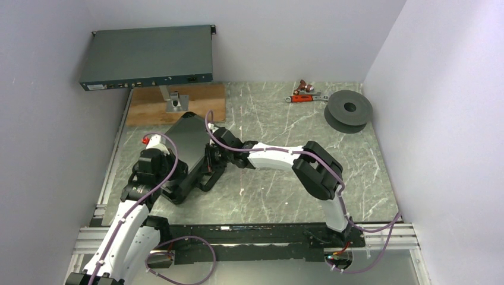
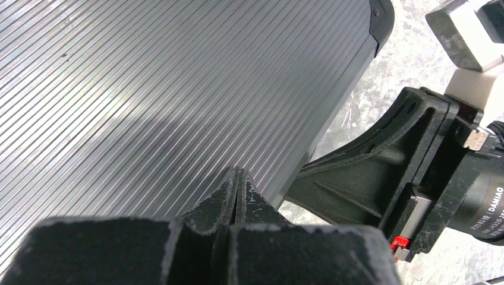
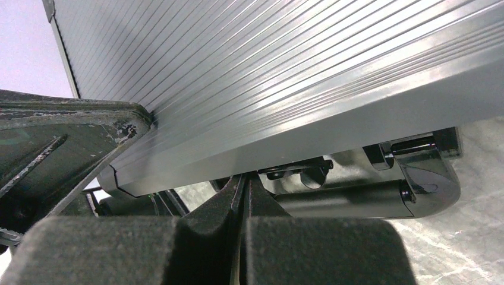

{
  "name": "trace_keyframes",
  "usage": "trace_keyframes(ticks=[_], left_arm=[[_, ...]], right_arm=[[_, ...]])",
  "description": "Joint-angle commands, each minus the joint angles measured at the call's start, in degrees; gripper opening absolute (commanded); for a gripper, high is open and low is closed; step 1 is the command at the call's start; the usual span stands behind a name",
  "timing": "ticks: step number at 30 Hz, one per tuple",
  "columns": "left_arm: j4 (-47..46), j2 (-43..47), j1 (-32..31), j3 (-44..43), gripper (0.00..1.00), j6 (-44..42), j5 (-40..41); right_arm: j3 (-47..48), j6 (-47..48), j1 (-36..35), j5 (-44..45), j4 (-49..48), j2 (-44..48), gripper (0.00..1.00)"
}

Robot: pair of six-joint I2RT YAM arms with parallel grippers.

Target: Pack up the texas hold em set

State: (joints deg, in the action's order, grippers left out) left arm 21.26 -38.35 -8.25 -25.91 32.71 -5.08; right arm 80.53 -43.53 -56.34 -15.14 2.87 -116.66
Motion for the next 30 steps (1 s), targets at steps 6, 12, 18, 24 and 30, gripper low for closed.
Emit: trace_keyframes(ticks=[6, 12, 18, 24, 30], left_arm=[[5.05, -0.21, -0.33, -0.35, 0.0, 0.25, 0.25], [5.27, -0.65, -0.34, -0.55, 0.0, 0.16, 0.34], [5.27, -1.37, -0.34, -0.73, 0.0, -0.09, 0.7], [5.07, -1.72, -0.36, -0.72, 0.0, -0.19, 0.69], [5.16, -1.55, -0.36, -0.68, 0.0, -0.15, 0.48]], right_arm=[[-3.42, 2.16, 0.56, 2.17, -8.09, 4.44, 0.0], [-6.45, 2.75, 0.71, 1.79, -9.43, 5.26, 0.0], [-11.55, 3.08, 1.16, 2.2, -11.05, 8.28, 0.0], [-12.69, 3.17, 1.56, 1.56, -12.82, 7.72, 0.0], [-10.23, 2.71, 1.58, 0.55, -14.05, 4.94, 0.0]])
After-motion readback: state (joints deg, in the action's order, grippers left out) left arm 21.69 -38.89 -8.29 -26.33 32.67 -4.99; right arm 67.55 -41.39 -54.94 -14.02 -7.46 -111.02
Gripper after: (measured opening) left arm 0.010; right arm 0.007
